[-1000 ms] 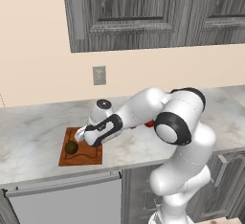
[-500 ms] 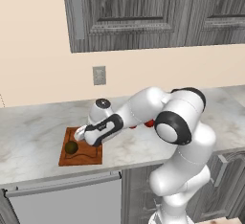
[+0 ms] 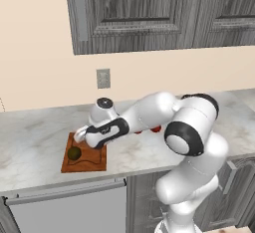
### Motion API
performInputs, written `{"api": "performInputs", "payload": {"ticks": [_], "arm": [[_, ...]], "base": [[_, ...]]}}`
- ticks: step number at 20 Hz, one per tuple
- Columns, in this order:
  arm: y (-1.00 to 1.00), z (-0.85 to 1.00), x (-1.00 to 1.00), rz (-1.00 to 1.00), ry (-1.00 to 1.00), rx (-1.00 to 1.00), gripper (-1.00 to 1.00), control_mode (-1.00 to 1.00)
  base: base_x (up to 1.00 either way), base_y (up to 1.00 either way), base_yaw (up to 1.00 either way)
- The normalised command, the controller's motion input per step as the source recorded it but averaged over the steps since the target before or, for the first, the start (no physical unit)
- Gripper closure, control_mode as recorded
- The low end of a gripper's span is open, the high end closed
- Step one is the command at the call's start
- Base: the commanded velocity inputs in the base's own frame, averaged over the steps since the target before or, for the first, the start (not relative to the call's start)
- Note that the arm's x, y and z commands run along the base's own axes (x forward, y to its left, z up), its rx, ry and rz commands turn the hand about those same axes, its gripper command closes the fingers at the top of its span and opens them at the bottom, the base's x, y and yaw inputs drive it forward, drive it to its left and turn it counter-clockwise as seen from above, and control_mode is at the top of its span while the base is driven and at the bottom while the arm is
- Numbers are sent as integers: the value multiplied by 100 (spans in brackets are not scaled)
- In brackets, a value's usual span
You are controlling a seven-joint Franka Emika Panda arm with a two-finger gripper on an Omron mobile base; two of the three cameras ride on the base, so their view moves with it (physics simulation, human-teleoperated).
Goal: Place the avocado, onion, tomato, and bell pepper on the cutting board.
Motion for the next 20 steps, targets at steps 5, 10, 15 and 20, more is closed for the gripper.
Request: {"api": "performInputs", "payload": {"ticks": [5,10,15,20], "arm": [[0,54,-2,0,-6,0,-100,-100],[-1,66,-42,0,-18,-3,-100,-100],[-10,49,-59,0,-15,-2,-100,-100],[-30,70,-66,-1,-8,0,-100,-100]], "base": [[0,0,0],[0,0,0],[0,0,0],[0,0,0]]}}
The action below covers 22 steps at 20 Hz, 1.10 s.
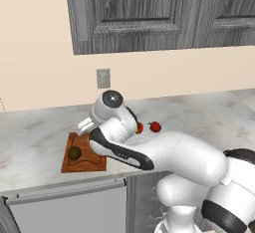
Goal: Place the avocado, onion, tomato, and bell pepper on the cutting board.
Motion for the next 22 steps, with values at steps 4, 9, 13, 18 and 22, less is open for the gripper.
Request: {"api": "performInputs", "payload": {"ticks": [4,9,13,18,22], "arm": [[-45,80,-71,-2,-1,0,-100,-100],[-56,69,-80,-5,0,0,-100,-100],[-64,63,-70,-13,0,0,-100,-100],[-81,40,-48,-25,0,0,-100,-100],[-80,26,-5,-15,2,0,-100,-100]], "base": [[0,0,0],[0,0,0],[0,0,0],[0,0,0],[0,0,0]]}}
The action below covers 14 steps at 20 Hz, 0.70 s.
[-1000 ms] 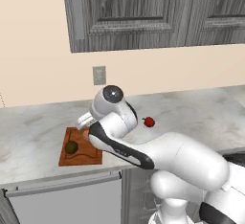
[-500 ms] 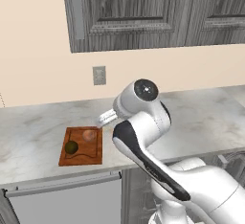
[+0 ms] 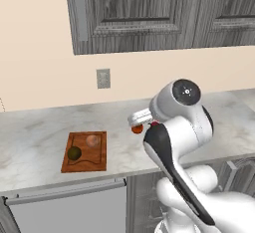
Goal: Place the avocado, onion, tomato, and bell pepper on the cutting board.
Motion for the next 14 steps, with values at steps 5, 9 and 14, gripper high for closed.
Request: {"api": "performInputs", "payload": {"ticks": [5,9,14], "arm": [[-70,11,2,1,2,0,-100,-100],[-40,-5,8,1,0,0,-100,-100],[-19,-17,19,0,0,0,-100,-100]], "base": [[0,0,0],[0,0,0],[0,0,0]]}}
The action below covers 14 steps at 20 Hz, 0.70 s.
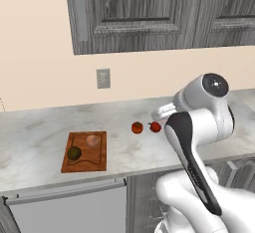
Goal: Place the avocado, onion, tomato, and bell pepper on the cutting board.
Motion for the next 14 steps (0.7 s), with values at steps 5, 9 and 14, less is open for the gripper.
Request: {"api": "performInputs", "payload": {"ticks": [5,9,14], "arm": [[-3,-10,44,0,20,0,-100,-100],[0,-30,56,0,28,0,-100,-100],[5,-40,47,0,9,0,-100,-100]], "base": [[0,0,0],[0,0,0],[0,0,0]]}}
